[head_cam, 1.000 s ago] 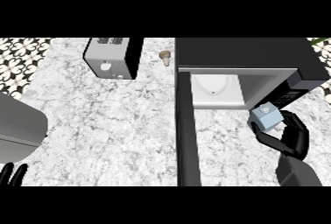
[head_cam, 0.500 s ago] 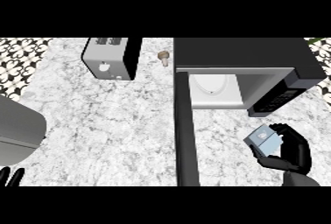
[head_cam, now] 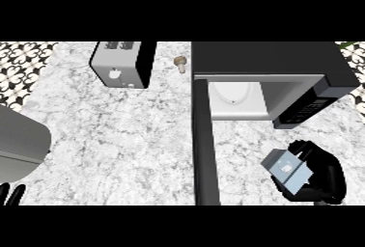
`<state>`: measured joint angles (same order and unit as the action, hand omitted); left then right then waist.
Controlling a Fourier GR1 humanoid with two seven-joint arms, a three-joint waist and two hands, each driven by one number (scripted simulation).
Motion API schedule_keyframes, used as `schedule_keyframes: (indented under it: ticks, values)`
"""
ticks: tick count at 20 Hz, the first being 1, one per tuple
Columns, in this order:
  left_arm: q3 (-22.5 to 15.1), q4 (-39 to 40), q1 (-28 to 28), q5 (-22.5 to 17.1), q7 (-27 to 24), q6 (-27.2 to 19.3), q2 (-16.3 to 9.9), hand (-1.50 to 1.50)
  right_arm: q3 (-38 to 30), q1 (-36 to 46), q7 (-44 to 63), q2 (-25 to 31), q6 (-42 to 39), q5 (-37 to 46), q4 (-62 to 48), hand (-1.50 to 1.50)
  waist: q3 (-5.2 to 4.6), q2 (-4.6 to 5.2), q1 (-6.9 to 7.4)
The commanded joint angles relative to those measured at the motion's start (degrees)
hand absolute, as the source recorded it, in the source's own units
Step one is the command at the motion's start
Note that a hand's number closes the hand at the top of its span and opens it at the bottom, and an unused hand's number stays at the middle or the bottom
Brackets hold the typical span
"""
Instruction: Pick up the milk, place it into the microwave and close the microwave
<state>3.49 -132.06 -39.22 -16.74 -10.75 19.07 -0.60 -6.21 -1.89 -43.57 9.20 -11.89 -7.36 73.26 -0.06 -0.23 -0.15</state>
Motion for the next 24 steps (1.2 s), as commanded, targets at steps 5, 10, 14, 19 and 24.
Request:
schedule_keyframes:
  ticks: [5,10,14,19,24]
  values:
    - [-3.8,3.7,-1.4,3.7,-5.5,-0.3,0.6,-1.5,3.5,2.8,12.8,-2.2,9.7,5.8,12.0,1.5,0.02,0.08,0.57]
    - [4.2,5.6,3.2,-1.0,-2.2,2.5,-1.1,-1.5,4.8,13.4,20.4,-4.2,15.5,10.3,6.6,1.5,0.03,0.24,0.8]
    - [6.7,3.3,4.9,-4.9,2.0,1.7,-2.6,-1.5,2.3,22.8,19.7,-2.5,15.4,11.1,-4.7,1.5,0.07,0.39,1.0]
    - [7.6,1.5,3.9,-6.7,3.3,2.8,-3.0,-1.5,-1.3,34.1,19.7,-1.5,15.8,10.0,-17.1,1.5,0.1,0.52,1.53]
    - [5.4,4.4,7.0,-3.2,3.0,2.2,-2.1,-1.5,-0.9,37.2,16.4,-1.7,16.9,12.0,-23.5,1.5,0.11,0.97,2.27]
